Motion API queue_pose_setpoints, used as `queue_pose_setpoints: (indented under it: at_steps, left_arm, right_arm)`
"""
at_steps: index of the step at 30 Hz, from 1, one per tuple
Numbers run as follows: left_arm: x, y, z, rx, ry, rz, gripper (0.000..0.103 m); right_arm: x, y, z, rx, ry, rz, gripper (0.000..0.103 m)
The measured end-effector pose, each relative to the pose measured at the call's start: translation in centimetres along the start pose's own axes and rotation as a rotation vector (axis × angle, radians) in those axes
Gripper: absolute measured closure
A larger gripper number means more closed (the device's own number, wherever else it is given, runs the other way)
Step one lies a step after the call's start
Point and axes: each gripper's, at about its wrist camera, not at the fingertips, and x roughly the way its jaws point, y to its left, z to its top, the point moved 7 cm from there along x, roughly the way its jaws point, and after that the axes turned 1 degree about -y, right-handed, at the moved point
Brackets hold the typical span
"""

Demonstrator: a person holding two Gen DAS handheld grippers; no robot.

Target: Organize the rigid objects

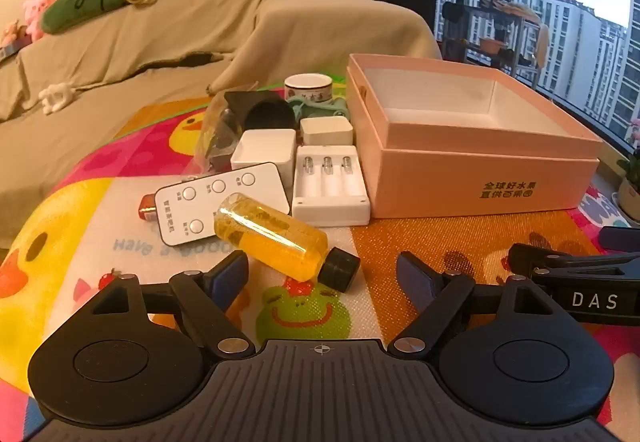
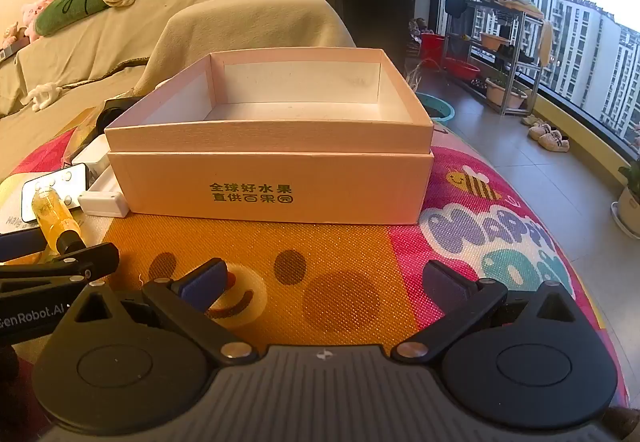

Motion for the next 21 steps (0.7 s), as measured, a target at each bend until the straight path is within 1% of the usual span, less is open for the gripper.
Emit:
queue_pose_setpoints:
  at_steps: [21]
  left_arm:
    - [-0.01,0.03,0.00,-0.005,-0.002,-0.003,0.017]
  right_arm:
    - [-0.01,-0.01,0.00,-0.002,-0.001,-0.001,0.000]
